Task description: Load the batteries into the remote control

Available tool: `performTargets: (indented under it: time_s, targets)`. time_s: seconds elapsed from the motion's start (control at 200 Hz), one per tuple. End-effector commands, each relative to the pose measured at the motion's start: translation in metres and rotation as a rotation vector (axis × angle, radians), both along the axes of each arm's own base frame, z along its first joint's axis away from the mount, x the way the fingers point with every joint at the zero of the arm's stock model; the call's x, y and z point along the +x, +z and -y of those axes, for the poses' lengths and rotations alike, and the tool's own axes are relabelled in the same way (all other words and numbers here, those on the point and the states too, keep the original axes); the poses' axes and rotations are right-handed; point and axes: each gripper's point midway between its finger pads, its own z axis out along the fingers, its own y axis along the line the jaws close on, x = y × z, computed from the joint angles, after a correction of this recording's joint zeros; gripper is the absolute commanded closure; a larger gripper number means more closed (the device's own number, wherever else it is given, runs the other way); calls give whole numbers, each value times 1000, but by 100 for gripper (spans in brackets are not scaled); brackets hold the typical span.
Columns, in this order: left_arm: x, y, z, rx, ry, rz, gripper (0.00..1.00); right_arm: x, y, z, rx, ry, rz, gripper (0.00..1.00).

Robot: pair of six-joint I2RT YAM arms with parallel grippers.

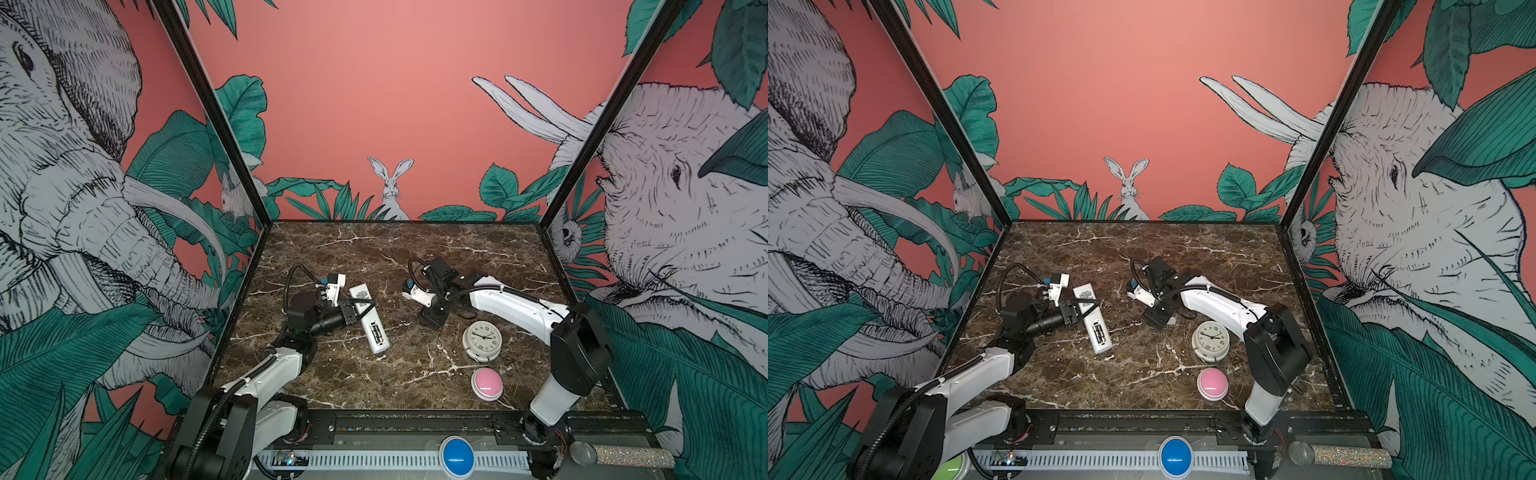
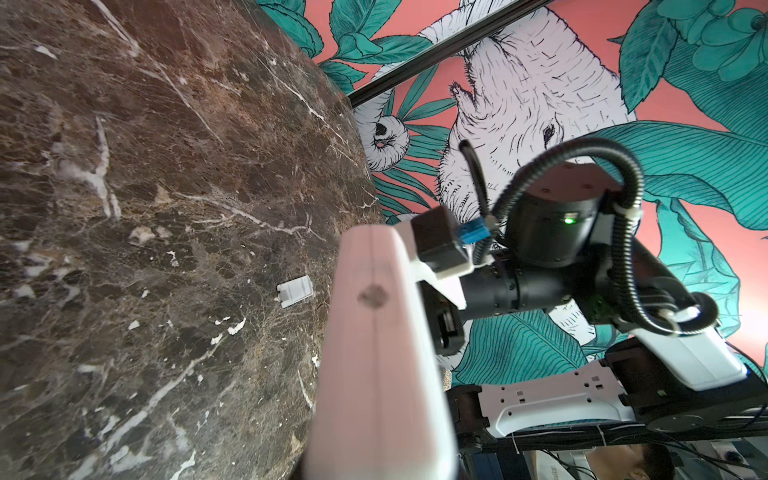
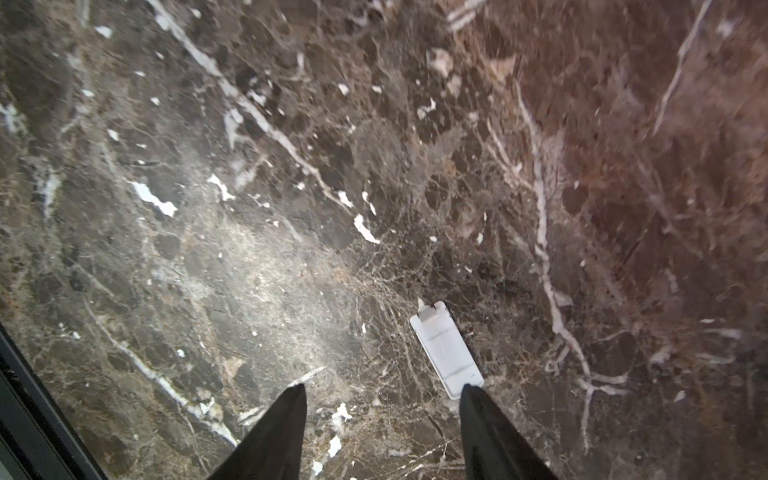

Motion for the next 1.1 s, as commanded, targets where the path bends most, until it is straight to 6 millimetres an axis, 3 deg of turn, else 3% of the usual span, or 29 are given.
performTargets:
  time_s: [0.0,0.265,0.555,1.09]
  targets:
    - [-1,7,0,-13,-10,44,100,1,-9,-4,29,-33,-53,39]
    - [0,7,0,-15,-9,41,100,13,-34,7,29,-128,-131,39]
    - [2,6,0,-18,-7,37,100,14,-51,12,21,-150,-172,40]
    - [4,7,1,-29,-9,33,100,25,-68,26,-60,-173,-139,40]
